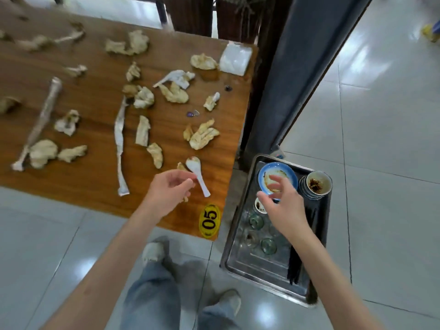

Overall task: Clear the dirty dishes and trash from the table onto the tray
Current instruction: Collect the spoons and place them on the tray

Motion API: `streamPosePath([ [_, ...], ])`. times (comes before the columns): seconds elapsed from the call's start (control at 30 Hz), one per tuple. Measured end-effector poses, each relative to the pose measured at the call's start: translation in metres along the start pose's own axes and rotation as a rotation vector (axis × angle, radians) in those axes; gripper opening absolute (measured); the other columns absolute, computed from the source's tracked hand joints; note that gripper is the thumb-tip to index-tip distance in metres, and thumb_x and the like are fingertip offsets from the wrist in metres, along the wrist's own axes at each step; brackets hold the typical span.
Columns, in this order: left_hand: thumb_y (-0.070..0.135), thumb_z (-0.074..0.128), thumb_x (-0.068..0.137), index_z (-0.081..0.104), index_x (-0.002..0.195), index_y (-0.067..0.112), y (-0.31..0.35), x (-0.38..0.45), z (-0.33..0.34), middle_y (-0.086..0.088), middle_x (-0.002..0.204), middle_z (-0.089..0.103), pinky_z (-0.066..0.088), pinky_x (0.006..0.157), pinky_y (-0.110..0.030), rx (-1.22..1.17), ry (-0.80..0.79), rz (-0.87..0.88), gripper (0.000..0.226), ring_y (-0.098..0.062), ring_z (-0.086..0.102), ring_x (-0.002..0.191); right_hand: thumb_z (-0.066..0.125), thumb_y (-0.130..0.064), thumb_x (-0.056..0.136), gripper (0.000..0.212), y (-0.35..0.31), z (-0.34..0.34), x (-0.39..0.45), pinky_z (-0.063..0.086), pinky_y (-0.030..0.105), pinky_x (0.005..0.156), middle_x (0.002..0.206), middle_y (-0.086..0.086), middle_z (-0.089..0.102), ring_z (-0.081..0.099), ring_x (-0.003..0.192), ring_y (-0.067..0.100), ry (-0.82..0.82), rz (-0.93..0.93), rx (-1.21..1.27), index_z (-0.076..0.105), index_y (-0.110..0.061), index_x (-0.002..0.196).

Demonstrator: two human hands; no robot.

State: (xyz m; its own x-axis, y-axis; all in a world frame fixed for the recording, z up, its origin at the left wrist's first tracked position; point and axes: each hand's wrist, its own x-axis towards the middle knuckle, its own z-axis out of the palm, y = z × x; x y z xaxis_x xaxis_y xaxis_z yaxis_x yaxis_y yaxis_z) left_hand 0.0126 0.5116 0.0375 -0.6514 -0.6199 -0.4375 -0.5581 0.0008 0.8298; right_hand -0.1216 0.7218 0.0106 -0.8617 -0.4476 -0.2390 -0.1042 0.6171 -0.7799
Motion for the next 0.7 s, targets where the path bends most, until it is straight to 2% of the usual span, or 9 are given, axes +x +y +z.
streamPosePath([
  [0.1, 0.023, 0.060, 0.090, 0.065, 0.097, 0.030, -0.008, -0.003, -0.054, 0.009, 0.094, 0.068, 0.047, 0.064, -0.017, -0.003, 0.071, -0.028, 0.011, -0.007, 0.066, 0.082, 0.068, -0.031, 0.082, 0.047, -0.041, 0.021, -0.004, 0.045, 0.022, 0.070, 0.102, -0.009, 0.058, 0.060, 0.088, 0.009, -0.053, -0.039, -0.015, 0.049, -0.024, 0.124],
  [0.23, 0.023, 0.060, 0.090, 0.065, 0.104, 0.025, -0.024, 0.004, -0.116, 0.007, 0.096, 0.067, 0.048, 0.063, -0.016, -0.035, 0.140, -0.070, 0.015, -0.008, 0.065, 0.085, 0.068, -0.035, 0.082, 0.048, -0.087, 0.059, -0.004, 0.044, 0.015, 0.066, 0.102, -0.011, 0.056, 0.057, 0.089, 0.005, -0.110, -0.058, -0.055, 0.047, -0.026, 0.125],
  [0.3, 0.022, 0.061, 0.090, 0.065, 0.103, 0.024, -0.031, 0.013, -0.143, 0.007, 0.095, 0.067, 0.047, 0.060, -0.014, -0.036, 0.150, -0.076, 0.014, -0.008, 0.065, 0.084, 0.067, -0.035, 0.083, 0.048, -0.107, 0.079, -0.001, 0.048, 0.021, 0.071, 0.101, -0.011, 0.056, 0.057, 0.088, 0.006, -0.111, -0.044, -0.085, 0.048, -0.025, 0.125],
  [0.4, 0.025, 0.061, 0.089, 0.064, 0.093, 0.032, -0.036, 0.031, -0.180, 0.008, 0.094, 0.066, 0.046, 0.059, -0.014, 0.008, 0.128, -0.077, 0.009, -0.009, 0.065, 0.083, 0.065, -0.034, 0.084, 0.046, -0.133, 0.105, 0.008, 0.052, 0.032, 0.080, 0.104, -0.008, 0.058, 0.058, 0.096, 0.013, -0.113, -0.012, -0.130, 0.048, -0.022, 0.126],
  [0.57, 0.029, 0.063, 0.087, 0.063, 0.086, 0.037, -0.042, 0.073, -0.230, 0.010, 0.091, 0.066, 0.049, 0.062, -0.017, 0.126, 0.065, -0.038, 0.009, -0.009, 0.064, 0.081, 0.066, -0.031, 0.085, 0.050, -0.170, 0.148, 0.031, 0.043, 0.024, 0.074, 0.113, -0.003, 0.060, 0.055, 0.098, 0.013, -0.045, 0.038, -0.229, 0.047, -0.019, 0.130],
  [0.7, 0.028, 0.063, 0.088, 0.061, 0.085, 0.040, -0.043, 0.101, -0.249, 0.011, 0.089, 0.065, 0.049, 0.060, -0.016, 0.180, 0.020, 0.000, 0.012, -0.009, 0.064, 0.079, 0.066, -0.028, 0.086, 0.049, -0.177, 0.171, 0.042, 0.051, 0.030, 0.082, 0.117, 0.000, 0.060, 0.057, 0.106, 0.017, -0.003, 0.150, -0.262, 0.047, -0.019, 0.130],
])
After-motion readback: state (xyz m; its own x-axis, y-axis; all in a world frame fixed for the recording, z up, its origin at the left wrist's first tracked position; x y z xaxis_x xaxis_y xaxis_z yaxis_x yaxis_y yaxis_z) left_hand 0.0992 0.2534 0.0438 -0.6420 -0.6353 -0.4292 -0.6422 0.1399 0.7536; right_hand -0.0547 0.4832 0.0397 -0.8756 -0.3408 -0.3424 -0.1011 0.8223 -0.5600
